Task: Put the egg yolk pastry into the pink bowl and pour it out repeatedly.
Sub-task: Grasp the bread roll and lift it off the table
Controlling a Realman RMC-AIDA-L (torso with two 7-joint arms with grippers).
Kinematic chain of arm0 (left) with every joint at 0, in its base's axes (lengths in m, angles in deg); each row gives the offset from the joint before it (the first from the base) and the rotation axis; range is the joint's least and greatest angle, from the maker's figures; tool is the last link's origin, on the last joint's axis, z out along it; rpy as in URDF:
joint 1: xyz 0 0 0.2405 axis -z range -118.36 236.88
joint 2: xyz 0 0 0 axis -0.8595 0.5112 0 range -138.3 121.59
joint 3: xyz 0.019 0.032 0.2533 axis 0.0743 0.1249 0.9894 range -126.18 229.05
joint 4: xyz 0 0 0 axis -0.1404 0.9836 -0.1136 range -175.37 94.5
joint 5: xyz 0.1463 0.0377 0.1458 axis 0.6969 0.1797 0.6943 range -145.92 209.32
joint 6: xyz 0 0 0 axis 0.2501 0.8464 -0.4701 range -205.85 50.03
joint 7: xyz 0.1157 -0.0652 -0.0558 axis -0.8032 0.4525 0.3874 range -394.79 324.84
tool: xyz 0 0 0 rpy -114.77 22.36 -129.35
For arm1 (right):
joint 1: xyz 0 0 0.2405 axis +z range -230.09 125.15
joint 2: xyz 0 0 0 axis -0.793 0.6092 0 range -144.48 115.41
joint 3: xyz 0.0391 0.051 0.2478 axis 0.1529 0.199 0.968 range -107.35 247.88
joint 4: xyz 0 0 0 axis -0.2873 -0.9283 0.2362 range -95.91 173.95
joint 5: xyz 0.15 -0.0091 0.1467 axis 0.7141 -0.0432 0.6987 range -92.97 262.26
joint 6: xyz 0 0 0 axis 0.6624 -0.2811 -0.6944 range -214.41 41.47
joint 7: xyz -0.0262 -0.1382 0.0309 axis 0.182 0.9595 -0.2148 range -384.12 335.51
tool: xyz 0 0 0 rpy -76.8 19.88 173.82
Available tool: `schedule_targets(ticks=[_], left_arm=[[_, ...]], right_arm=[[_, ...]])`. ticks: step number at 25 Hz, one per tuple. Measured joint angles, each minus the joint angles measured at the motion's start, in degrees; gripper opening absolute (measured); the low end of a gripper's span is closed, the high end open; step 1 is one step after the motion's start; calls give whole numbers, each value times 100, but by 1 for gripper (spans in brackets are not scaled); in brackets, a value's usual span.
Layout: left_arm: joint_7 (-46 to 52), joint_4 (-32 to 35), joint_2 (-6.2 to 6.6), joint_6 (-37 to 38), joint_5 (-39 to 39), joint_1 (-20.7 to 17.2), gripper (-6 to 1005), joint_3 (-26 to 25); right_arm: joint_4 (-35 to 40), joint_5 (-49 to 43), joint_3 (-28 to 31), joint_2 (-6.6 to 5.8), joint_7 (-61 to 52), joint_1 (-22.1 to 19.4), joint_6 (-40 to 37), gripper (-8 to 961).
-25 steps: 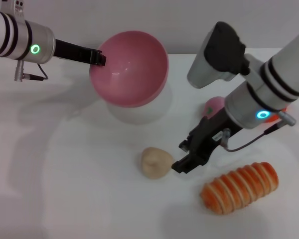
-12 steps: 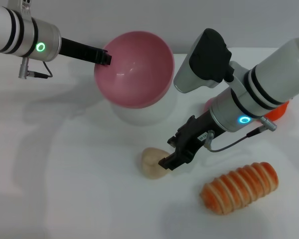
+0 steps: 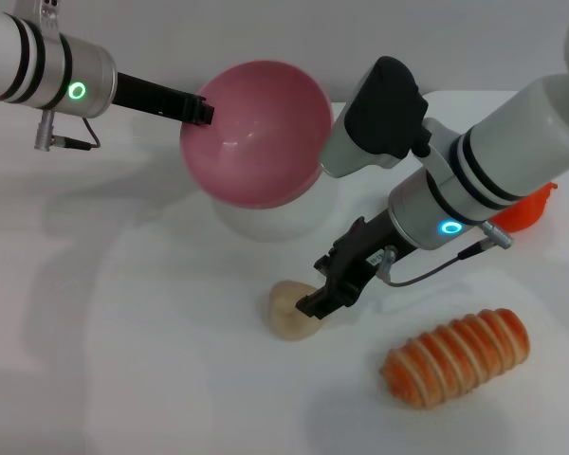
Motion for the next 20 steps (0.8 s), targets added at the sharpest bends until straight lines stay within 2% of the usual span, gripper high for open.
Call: schedule_targets(ticks=[8, 13, 20], left_arm=[[-46, 6, 0, 4, -18, -11, 45, 0], [-96, 7, 0, 7, -21, -6, 45, 0], [-143, 7, 0, 6, -27, 5, 45, -7]], right_arm=[[-176, 15, -288, 16, -137, 50, 213, 634], [-533, 146, -510, 16, -157, 269, 281, 598], [-539, 141, -627, 16, -128, 289, 285, 547]])
